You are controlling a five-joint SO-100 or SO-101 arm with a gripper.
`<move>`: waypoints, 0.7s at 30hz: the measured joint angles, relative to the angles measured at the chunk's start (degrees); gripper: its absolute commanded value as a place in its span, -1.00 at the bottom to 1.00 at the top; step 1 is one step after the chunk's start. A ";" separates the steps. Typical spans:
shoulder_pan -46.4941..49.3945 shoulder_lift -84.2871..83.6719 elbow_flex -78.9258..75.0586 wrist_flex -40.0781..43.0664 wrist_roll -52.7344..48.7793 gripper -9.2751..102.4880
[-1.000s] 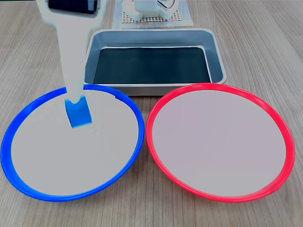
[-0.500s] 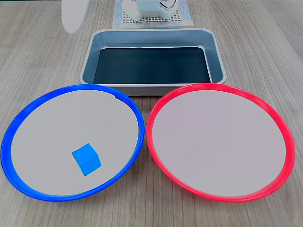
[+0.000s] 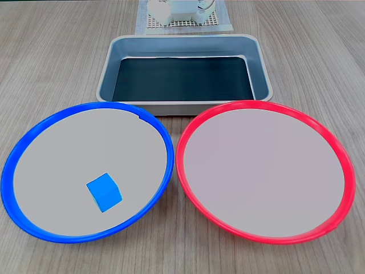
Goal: Move a blue block from tray to blue dish
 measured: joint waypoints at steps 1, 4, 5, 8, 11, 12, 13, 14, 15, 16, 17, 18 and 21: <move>-0.44 3.60 3.87 0.70 0.09 -0.84; -0.53 10.81 12.13 2.72 1.67 -0.84; -0.53 12.48 13.97 3.16 2.11 -0.84; -0.09 17.58 19.51 4.66 2.55 -0.84; 1.05 20.21 21.53 6.86 2.55 -0.84; 1.58 21.53 21.71 9.05 2.55 -0.84; 1.76 21.36 21.71 10.11 2.55 -0.84; 1.76 22.32 21.71 11.87 2.55 -0.84; 2.02 23.47 21.71 13.89 2.46 -0.84; 2.29 23.64 21.71 15.82 2.29 -0.84; 2.46 23.91 21.71 17.93 1.93 -0.84; 2.46 25.31 21.71 19.42 1.76 -0.84; 2.46 28.30 21.71 24.17 1.23 -0.84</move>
